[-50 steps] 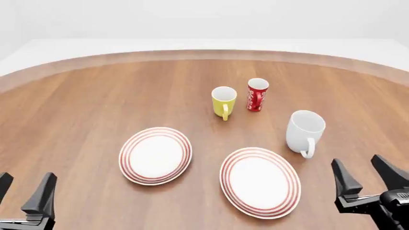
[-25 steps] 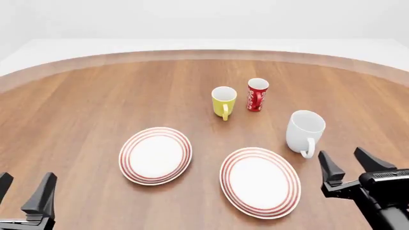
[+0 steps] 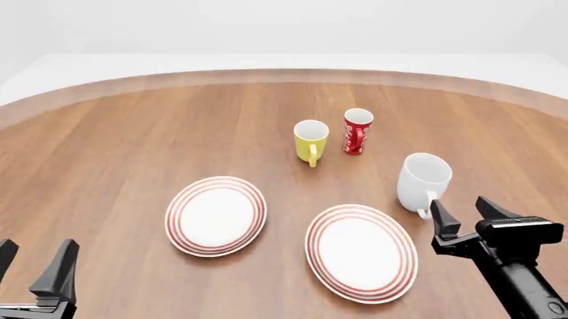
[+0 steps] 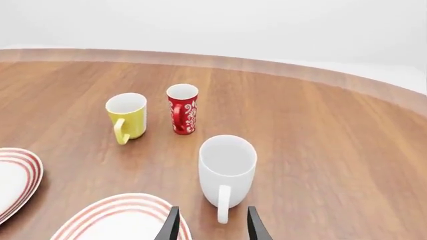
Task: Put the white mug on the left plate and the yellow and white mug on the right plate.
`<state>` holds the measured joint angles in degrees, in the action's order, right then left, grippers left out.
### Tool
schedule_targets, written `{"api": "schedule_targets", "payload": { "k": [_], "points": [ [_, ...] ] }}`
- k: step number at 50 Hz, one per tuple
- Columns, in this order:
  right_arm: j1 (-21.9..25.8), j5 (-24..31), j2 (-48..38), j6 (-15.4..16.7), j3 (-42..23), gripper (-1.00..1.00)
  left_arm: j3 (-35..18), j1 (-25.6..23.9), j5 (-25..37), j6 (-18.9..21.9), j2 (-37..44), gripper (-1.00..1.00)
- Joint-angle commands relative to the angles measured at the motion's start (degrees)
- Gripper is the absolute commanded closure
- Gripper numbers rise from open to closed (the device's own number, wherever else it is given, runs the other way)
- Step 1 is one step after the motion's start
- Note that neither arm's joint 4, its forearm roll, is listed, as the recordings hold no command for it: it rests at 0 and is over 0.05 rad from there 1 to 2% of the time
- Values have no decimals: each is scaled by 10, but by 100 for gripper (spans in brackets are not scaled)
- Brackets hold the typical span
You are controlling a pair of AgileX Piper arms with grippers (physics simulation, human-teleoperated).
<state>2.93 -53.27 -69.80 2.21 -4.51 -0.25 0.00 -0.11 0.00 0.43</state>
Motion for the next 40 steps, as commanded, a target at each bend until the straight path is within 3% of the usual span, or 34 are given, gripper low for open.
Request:
{"api": "schedule_targets", "payload": {
  "k": [1,24,40],
  "points": [
    [-6,-42,-67,-6,-15,-100,0,0,0,0,0,-100],
    [-21,-133,-212,-16,-45,-100,0,0,0,0,0,-100],
    [-29,-158,-280,-23,-71,-100,0,0,0,0,0,-100]
  ]
}}
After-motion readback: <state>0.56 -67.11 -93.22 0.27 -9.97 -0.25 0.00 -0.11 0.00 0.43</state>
